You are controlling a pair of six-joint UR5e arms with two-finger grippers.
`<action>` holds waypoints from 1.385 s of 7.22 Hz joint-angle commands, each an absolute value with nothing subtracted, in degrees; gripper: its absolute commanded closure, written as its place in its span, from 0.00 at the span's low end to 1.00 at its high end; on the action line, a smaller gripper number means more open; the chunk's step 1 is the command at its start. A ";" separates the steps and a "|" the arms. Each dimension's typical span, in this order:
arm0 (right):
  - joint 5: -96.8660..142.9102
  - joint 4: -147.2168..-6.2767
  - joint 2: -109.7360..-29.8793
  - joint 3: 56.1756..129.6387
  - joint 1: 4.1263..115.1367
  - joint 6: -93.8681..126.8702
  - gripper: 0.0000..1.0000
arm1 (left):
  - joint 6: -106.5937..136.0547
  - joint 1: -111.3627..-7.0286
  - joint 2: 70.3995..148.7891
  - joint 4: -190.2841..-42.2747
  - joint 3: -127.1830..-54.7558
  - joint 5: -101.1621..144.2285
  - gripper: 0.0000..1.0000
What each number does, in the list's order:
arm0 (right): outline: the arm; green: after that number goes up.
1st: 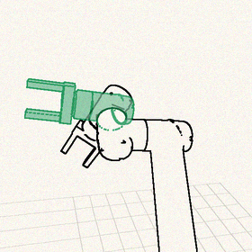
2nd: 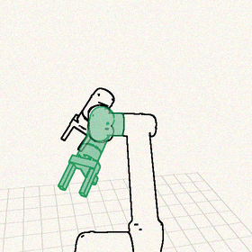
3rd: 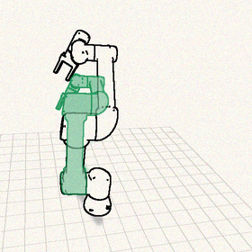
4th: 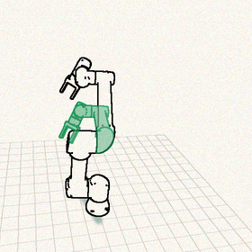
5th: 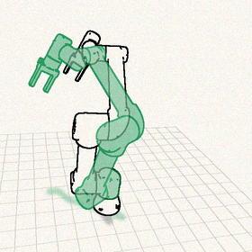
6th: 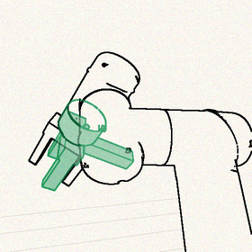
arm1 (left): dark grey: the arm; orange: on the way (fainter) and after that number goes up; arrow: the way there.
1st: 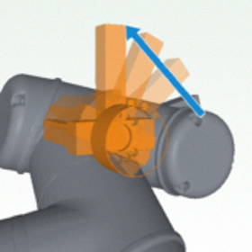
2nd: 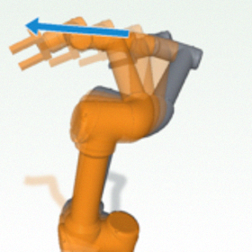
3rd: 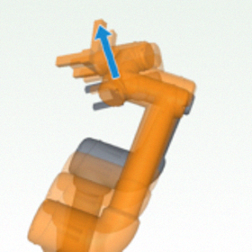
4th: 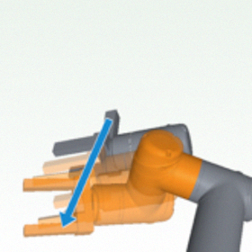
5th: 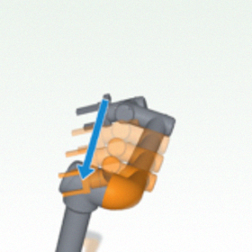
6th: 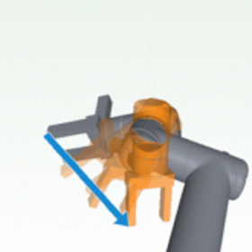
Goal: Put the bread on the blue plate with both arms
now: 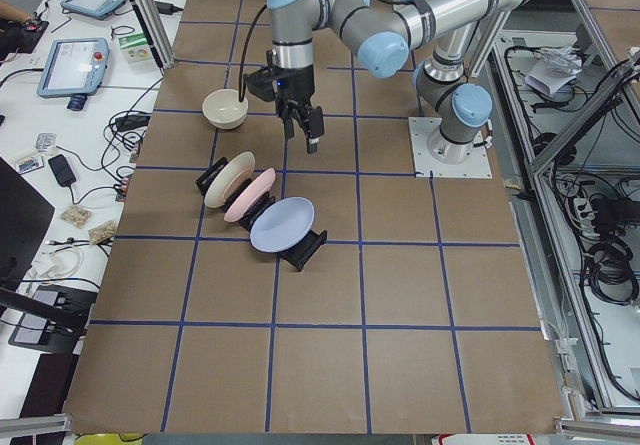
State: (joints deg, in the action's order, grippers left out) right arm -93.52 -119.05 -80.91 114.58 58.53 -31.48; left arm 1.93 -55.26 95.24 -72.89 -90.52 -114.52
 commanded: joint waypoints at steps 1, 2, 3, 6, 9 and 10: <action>-93.51 -119.71 -78.15 115.14 56.87 -31.64 0.00 | 2.54 -52.30 102.44 -66.45 -92.71 -114.52 0.00; -93.52 -119.62 -77.18 115.14 56.87 -31.64 0.00 | 2.72 -52.03 105.61 -62.44 -94.20 -112.35 0.00; -93.34 -119.53 -75.78 115.05 56.87 -31.64 0.00 | 2.38 -50.55 107.65 -61.01 -94.83 -112.15 0.00; -93.43 -119.53 -74.01 115.14 56.87 -31.55 0.03 | 2.20 -48.34 112.84 -58.82 -95.27 -111.97 0.00; -93.43 -119.53 -73.21 115.14 56.87 -31.55 0.15 | 1.32 -48.25 112.94 -62.46 -95.36 -109.60 0.70; -93.43 -119.10 -72.78 115.05 56.87 -31.38 0.19 | 0.97 -48.25 112.85 -62.75 -95.27 -109.77 0.99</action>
State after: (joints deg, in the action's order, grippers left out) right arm -93.43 -119.43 -73.20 115.09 56.87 -31.52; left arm 1.49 -48.29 112.88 -61.42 -95.32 -109.93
